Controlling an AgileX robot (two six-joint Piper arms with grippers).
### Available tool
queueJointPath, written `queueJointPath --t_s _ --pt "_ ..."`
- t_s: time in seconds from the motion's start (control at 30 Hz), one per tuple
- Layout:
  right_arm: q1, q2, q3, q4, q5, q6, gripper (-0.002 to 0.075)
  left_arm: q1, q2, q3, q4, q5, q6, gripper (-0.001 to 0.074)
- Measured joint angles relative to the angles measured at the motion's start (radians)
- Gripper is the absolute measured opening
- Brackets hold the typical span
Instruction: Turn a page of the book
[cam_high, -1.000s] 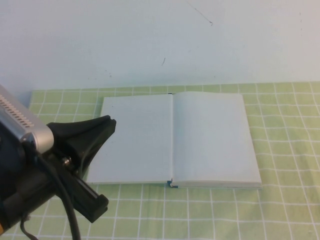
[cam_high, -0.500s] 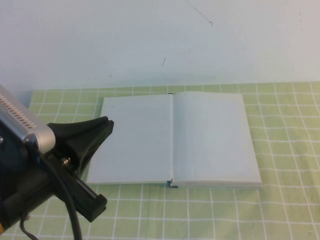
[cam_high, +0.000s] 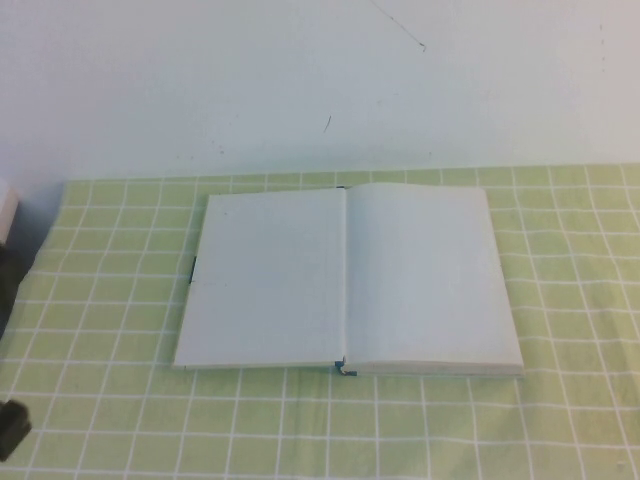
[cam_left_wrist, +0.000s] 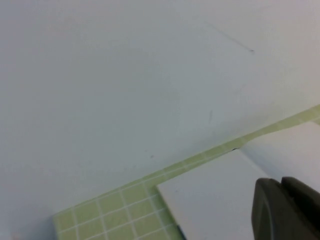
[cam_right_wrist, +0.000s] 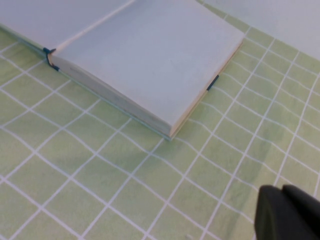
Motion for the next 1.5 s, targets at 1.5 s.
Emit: queueJointPath --t_s 1.5 --pt "0.0 0.0 0.0 0.0 0.0 0.0 -0.0002 0.498 -0.498 0.58 -0.607 0.052 0.365 -0.0004"
